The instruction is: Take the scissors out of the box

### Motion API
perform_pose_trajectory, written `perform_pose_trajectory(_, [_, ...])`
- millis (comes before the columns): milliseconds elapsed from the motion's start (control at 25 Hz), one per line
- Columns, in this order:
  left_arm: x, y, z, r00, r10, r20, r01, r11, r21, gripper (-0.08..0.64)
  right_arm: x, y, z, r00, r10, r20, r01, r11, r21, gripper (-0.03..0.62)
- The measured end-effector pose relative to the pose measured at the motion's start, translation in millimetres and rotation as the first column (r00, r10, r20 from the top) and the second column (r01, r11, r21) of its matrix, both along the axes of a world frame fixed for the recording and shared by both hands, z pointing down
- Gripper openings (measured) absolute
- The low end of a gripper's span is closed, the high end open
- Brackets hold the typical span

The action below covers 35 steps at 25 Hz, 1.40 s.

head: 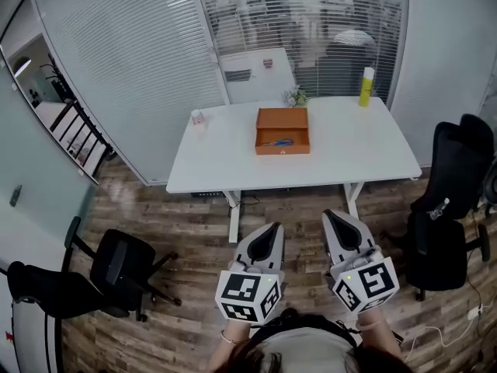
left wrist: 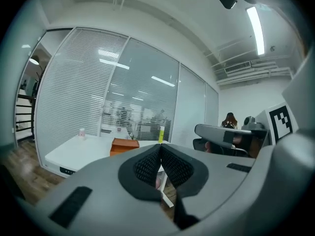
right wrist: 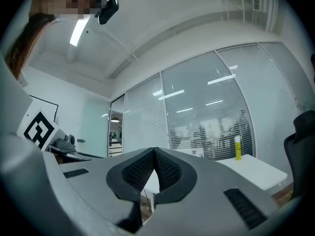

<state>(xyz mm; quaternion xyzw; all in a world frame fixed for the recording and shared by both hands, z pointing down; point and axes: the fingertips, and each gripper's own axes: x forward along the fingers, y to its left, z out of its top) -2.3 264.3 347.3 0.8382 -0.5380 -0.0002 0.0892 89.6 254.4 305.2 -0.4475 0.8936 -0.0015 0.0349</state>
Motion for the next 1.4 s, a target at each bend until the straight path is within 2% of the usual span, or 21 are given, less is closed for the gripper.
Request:
perform_pose_trajectory(160, [-8.4, -4.9, 2.0, 1.000, 0.022, -0.016, -0.022, 1.000, 0.001, 0.020, -9.7, -1.6, -1.9, 1.000, 0.006, 0.025, -0.006, 1.000, -0.013, 0.028])
perform_pose_trajectory(760, [-20.8, -44.8, 18.2, 0.998, 0.044, -0.036, -0.045, 0.999, -0.032, 0.020, -27.5, -43.9, 18.4, 0.999, 0.035, -0.024, -0.036, 0.999, -0.035, 0.028])
perform_pose_trajectory(1160, [-26.1, -90.9, 21.7, 0.999, 0.029, -0.028, -0.030, 0.998, -0.048, 0.020, -41.3, -89.9, 17.5, 1.000, -0.028, 0.012, 0.029, 0.998, -0.059, 0.028])
perform_pose_trajectory(1400, [-27.1, -123.3, 18.3, 0.999, 0.015, -0.029, -0.016, 0.999, -0.046, 0.020, -44.4, -122.4, 14.5, 0.998, -0.058, 0.002, 0.058, 0.997, -0.052, 0.028])
